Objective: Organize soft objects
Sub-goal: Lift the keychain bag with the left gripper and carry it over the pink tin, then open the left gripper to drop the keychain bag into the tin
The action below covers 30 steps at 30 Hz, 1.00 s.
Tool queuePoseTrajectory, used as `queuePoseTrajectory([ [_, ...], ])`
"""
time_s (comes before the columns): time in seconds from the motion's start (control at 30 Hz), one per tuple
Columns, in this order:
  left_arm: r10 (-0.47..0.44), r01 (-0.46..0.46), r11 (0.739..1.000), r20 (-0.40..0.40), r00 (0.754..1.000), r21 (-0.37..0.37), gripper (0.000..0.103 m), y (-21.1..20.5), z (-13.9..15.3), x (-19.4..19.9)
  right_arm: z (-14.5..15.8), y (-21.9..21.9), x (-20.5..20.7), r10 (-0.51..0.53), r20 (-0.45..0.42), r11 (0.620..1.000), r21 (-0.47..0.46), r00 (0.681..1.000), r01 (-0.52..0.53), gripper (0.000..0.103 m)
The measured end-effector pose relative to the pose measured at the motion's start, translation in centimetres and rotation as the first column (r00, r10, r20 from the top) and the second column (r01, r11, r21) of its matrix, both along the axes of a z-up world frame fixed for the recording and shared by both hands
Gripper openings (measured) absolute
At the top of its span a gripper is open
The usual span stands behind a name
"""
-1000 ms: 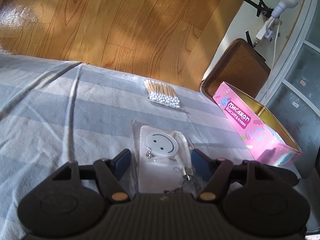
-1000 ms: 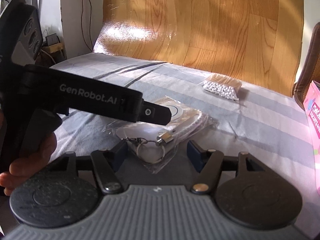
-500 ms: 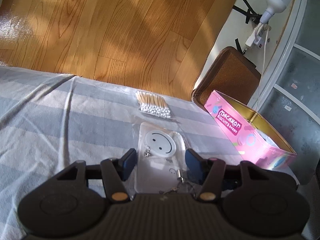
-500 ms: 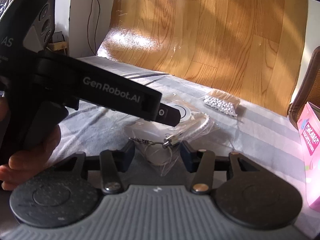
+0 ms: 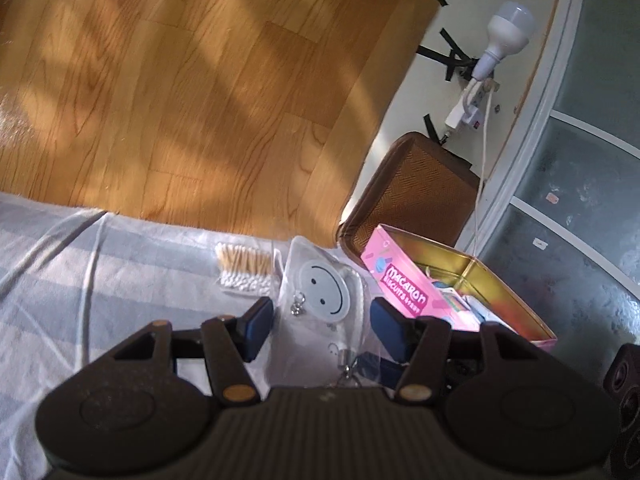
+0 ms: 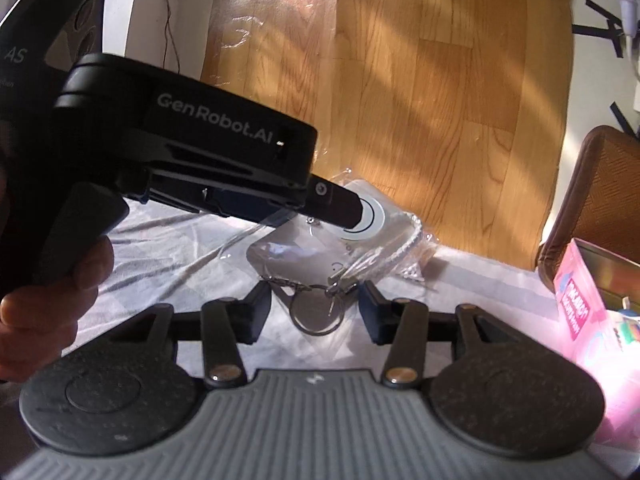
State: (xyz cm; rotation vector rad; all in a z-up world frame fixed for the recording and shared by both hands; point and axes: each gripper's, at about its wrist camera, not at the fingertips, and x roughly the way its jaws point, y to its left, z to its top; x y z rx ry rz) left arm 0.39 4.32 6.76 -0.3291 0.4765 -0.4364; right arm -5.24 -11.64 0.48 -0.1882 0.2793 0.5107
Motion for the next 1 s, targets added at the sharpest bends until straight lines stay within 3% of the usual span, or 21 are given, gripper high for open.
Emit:
queuePoseTrajectory([
  [0.23,-0.147,0.145,0.988,0.065,0.987,0.047,0.054,-7.8,3.0,2.6,1.8,-6.7,0.0,-0.167,0.059,0.985,0.059,0.984,0.163,0.051],
  [0.5,-0.312,0.307,0.949,0.073,0.947,0.07,0.055,-19.2,4.3,5.9,2.4,-15.3,0.7,-0.367,0.08,0.929,0.079,0.927,0.361,0.051],
  [0.6,-0.297,0.291,0.949,0.039,0.954,0.118,0.07,-22.8,3.5,7.5,1.6,-17.3,2.6,-0.451,0.042,0.892,0.046,0.892,0.449,0.053],
  [0.7,-0.243,0.241,0.953,-0.015,0.97,0.181,0.068,-24.4,2.5,8.6,0.5,-18.5,4.4,-0.568,0.009,0.823,-0.009,0.823,0.568,0.054],
  [0.8,-0.231,0.233,0.958,-0.031,0.972,0.166,0.068,-23.5,2.0,8.3,0.3,-20.4,3.7,-0.56,-0.062,0.82,0.101,0.826,0.563,0.054],
  [1.0,-0.183,0.178,0.958,0.002,0.983,0.226,0.069,-21.4,2.3,5.9,0.5,-20.4,2.3,-0.57,-0.048,0.807,0.154,0.821,0.569,0.054],
])
